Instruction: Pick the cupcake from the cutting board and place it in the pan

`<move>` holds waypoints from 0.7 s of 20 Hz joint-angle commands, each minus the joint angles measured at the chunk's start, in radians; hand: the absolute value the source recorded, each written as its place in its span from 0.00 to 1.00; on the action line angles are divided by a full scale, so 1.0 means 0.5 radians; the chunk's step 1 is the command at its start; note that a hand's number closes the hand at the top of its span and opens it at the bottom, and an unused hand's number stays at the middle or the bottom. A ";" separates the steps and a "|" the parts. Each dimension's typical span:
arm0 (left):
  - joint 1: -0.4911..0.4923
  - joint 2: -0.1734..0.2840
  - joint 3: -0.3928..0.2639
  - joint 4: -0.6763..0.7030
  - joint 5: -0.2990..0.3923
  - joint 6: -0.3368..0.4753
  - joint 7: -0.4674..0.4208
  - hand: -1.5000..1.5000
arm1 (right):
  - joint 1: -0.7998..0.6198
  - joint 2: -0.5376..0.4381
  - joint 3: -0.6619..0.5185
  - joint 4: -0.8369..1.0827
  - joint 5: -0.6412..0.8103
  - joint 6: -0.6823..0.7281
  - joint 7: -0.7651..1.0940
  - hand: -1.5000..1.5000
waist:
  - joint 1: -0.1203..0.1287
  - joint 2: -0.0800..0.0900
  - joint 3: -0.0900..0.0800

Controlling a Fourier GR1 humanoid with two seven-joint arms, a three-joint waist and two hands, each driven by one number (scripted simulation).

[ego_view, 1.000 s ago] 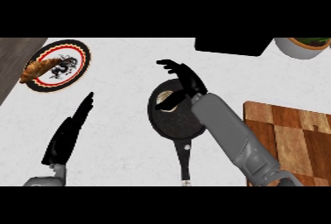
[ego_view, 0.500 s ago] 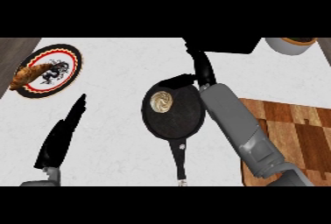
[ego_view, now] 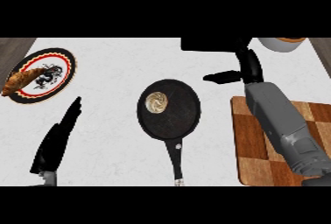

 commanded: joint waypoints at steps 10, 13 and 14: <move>0.057 0.021 0.028 -0.091 0.053 -0.081 0.033 0.50 | 0.055 -0.567 -0.121 0.314 0.050 0.589 -0.357 0.00 | 0.012 0.001 0.003; 0.125 0.000 -0.010 -0.183 0.002 -0.048 0.052 0.50 | 0.060 -0.636 -0.141 0.360 0.053 0.663 -0.392 0.00 | 0.030 0.003 0.004; 0.049 0.002 0.020 -0.105 0.024 -0.057 0.053 0.50 | 0.107 -0.637 -0.108 0.377 0.095 0.688 -0.419 0.00 | 0.013 0.003 0.003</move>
